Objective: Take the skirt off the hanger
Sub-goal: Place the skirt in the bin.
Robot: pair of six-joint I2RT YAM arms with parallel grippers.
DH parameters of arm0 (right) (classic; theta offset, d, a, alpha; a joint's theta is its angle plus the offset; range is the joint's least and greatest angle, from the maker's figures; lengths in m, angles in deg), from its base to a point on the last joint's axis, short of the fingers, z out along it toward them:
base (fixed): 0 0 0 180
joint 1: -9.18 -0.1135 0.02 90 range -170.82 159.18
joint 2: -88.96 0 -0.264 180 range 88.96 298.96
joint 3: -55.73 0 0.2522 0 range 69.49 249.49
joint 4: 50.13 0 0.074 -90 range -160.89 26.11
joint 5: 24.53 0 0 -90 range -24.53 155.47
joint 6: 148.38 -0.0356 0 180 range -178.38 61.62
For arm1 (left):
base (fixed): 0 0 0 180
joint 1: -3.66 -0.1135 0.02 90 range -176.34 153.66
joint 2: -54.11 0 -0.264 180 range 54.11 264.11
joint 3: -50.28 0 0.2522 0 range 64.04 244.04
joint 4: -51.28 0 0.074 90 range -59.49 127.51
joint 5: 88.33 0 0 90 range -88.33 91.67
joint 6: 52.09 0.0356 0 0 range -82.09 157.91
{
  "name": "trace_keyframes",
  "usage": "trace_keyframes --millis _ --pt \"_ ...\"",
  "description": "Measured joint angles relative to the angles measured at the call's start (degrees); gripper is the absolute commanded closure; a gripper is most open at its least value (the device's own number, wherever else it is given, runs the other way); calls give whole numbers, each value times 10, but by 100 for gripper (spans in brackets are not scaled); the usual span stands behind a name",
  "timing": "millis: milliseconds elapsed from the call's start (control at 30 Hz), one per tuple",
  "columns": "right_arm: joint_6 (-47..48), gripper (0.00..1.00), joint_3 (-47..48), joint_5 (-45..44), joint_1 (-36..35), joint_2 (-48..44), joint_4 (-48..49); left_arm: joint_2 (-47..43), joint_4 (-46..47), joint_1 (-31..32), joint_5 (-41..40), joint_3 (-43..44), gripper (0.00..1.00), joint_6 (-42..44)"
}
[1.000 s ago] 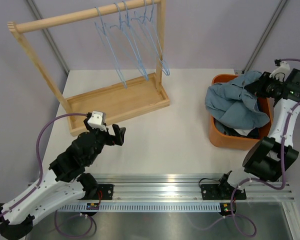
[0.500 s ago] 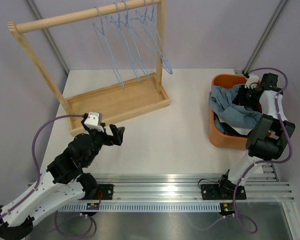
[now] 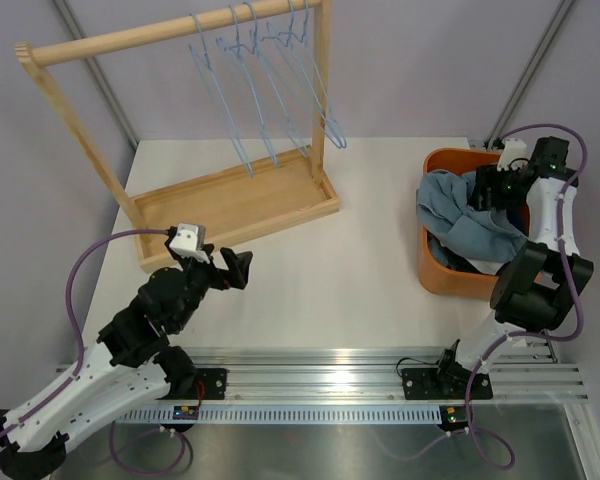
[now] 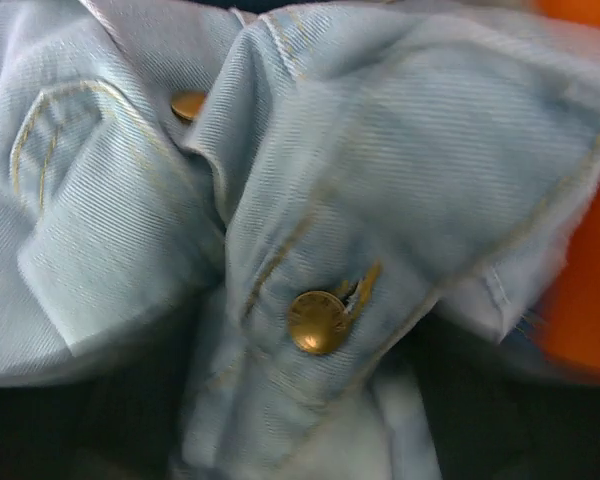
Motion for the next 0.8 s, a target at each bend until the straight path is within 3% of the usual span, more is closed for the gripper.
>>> trace_keyframes --millis 233,433,800 --pt "32 1 79 -9 19 -106 -69 6 21 0 0 -3 1 0" --pt "11 1 125 16 19 -189 -68 29 30 0 1 -2 1 9" --pt "-163 1 21 25 19 -303 32 37 18 0 0 22 1 30"
